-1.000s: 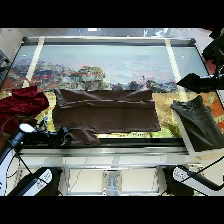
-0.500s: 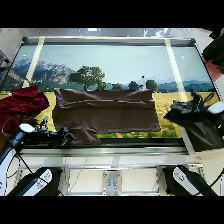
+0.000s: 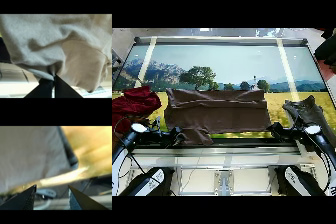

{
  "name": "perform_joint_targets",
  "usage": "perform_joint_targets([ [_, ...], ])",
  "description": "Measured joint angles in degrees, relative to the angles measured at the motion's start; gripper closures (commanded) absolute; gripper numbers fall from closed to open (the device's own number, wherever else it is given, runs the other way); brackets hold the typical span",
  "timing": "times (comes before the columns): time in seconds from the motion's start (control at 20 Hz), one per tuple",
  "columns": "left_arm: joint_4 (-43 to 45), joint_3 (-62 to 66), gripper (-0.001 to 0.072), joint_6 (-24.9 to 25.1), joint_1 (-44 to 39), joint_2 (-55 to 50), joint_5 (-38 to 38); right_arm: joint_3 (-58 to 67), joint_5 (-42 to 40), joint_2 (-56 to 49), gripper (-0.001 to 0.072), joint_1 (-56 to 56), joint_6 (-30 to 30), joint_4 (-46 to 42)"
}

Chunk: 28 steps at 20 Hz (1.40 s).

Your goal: Fold the shirts.

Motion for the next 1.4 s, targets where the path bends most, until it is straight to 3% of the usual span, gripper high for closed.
perform_joint_targets([
  [0.25, 0.0, 0.0, 0.0695, 0.0, 0.0, 0.0, 0.0, -0.55, -4.87, -2.51, 0.0278, 0.2, 1.57, 2.56],
  [0.3, 0.0, 0.0, 0.0695, 0.0, 0.0, 0.0, 0.0, -0.55, -5.31, -3.61, 0.0309, 0.46, 1.64, 3.58],
  [0.35, 0.0, 0.0, 0.0695, 0.0, 0.0, 0.0, 0.0, -0.55, -5.7, -4.9, 0.0448, 0.98, 1.27, 4.74],
  [0.4, 0.0, 0.0, 0.0695, 0.0, 0.0, 0.0, 0.0, -0.63, -6.1, -6.03, 0.0681, 1.55, 0.59, 5.11],
  [0.45, 0.0, 0.0, 0.0695, 0.02, 0.0, 0.0, 0.0, -0.68, -6.58, -7.17, 0.0702, 2.21, -0.11, 5.9],
  [0.65, 0.02, 0.76, 0.0696, 0.02, 0.0, 0.9, -0.52, 0.59, -6.19, -7.3, 0.0704, 3.43, -3.02, 7.98],
  [0.8, 1.33, 2.91, 0.0696, 0.0, 0.15, 5.99, -4.33, 4.15, 0.66, -2.38, 0.0704, 3.74, -3.87, 7.08],
  [1.1, 4.15, 4.94, 0.0698, -4.92, 4.02, 25.59, -10.8, 12.17, 16.41, 12.57, 0.0707, 3.85, 2.43, -4.22],
  [1.25, 2.99, 7.96, 0.0699, -7.04, 5.86, 30.53, -7.23, 15.45, 18.62, 15.41, 0.0708, 3.87, 4.31, -7.5],
  [1.4, -0.76, 14.53, 0.0699, -4.24, 4.83, 26.1, -2.47, 17.64, 17.16, 12.52, 0.0708, 3.89, 4.17, -8.07],
])
